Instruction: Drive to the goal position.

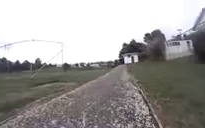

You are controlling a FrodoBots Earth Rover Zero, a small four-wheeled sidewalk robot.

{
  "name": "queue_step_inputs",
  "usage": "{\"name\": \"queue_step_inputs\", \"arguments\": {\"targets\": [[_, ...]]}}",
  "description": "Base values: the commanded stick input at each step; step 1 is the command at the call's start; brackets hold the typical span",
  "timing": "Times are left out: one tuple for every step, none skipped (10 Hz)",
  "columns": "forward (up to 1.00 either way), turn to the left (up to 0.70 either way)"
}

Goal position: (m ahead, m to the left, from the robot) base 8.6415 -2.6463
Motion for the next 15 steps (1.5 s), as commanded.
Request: {"name": "queue_step_inputs", "arguments": {"targets": [[1.0,-0.27],[1.0,-0.27],[1.0,-0.27],[1.0,-0.27],[1.0,-0.27],[1.0,-0.23],[1.0,-0.05],[1.0,0.0],[1.0,0.0],[1.0,0.0],[1.0,0.0],[1.0,0.0],[1.0,0.0],[1.0,0.0],[1.0,0.0]]}}
